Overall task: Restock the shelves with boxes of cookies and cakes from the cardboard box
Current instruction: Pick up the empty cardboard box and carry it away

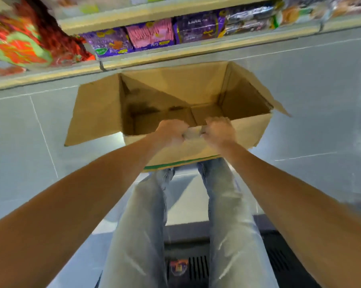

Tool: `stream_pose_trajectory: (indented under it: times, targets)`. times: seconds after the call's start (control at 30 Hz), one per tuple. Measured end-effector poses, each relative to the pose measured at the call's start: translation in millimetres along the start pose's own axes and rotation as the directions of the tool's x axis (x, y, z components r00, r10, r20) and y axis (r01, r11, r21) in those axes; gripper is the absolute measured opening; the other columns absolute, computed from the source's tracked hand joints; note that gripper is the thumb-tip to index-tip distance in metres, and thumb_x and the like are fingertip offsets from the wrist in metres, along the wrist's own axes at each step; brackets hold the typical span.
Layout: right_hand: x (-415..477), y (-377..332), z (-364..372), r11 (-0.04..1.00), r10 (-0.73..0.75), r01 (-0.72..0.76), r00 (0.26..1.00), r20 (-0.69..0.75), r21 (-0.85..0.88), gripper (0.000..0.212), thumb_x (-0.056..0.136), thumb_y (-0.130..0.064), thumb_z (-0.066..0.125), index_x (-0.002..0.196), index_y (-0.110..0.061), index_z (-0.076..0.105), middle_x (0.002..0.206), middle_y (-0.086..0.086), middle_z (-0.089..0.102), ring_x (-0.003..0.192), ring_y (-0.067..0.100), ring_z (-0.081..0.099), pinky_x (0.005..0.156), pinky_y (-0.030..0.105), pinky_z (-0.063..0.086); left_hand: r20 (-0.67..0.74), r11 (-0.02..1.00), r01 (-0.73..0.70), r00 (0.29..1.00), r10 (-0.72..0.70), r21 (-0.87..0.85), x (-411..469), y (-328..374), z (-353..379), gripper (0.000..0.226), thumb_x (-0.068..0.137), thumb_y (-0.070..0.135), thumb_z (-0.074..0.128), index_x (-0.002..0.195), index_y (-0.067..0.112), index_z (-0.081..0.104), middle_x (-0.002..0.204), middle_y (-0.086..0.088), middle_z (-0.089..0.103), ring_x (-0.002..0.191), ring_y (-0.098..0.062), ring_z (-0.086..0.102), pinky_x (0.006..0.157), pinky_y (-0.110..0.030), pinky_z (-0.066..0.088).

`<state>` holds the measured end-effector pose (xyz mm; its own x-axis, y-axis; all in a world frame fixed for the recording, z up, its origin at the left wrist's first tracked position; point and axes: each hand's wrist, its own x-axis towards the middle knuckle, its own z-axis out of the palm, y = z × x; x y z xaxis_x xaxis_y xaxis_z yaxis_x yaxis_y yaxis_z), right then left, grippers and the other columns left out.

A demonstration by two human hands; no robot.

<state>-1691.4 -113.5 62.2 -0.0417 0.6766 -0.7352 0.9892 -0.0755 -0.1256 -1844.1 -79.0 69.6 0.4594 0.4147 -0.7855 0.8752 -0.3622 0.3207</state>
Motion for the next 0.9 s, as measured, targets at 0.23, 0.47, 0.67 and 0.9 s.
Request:
stream_pose_trajectory:
  times: [0.23,0.47,0.67,0.9]
  targets:
    - [-137.9,48.3,-68.4,0.624,0.520,-0.423,0.852,0.054,0.657,0.063,0.095,-0.043,0.046,0.139,0.002,0.035,0.141,0.022,0.039,0.129,0.037,0.040,0.105,0.039,0.032,0.027,0.988,-0.126,0.992,0.124,0.086,-66.8,101.5,-72.8,0.021,0.088,0.027,0.054,0.095,0.010,0.065,0.096,-0.009,0.066,0.096,-0.030,0.063,0.061,-0.032,0.036]
    - [-228.0,83.8,-112.7,-0.482,0.187,-0.355,0.852,0.490,0.801,0.089,0.068,-0.079,0.057,0.133,-0.019,0.048,0.137,0.005,0.052,0.120,0.032,0.054,0.094,0.045,0.050,0.032,0.940,-0.279,0.960,0.278,0.197,-94.7,218.1,-115.7,0.023,0.089,0.022,0.051,0.100,0.006,0.064,0.103,-0.015,0.067,0.096,-0.033,0.062,0.077,-0.041,0.048]
    - [-274.5,143.4,-143.4,-0.685,0.304,-0.157,0.826,0.475,0.711,0.033,0.096,-0.036,0.038,0.077,-0.011,0.049,0.079,0.013,0.056,0.071,0.027,0.054,0.101,0.052,0.043,0.103,0.871,-0.381,0.924,0.367,0.310,-108.2,326.3,-130.9,0.011,0.085,0.021,0.054,0.087,0.013,0.061,0.087,-0.008,0.065,0.084,-0.028,0.063,0.064,-0.036,0.045]
    - [-344.1,260.6,-148.1,-0.808,0.446,-0.003,0.649,0.616,0.589,0.018,0.095,-0.018,0.035,0.109,-0.007,0.042,0.104,0.013,0.047,0.086,0.030,0.049,0.075,0.042,0.053,0.397,0.766,-0.583,0.793,0.463,0.270,-116.4,439.9,-165.0,0.016,0.092,0.026,0.056,0.081,0.018,0.047,0.075,0.006,0.050,0.070,-0.013,0.049,0.054,-0.017,0.034]
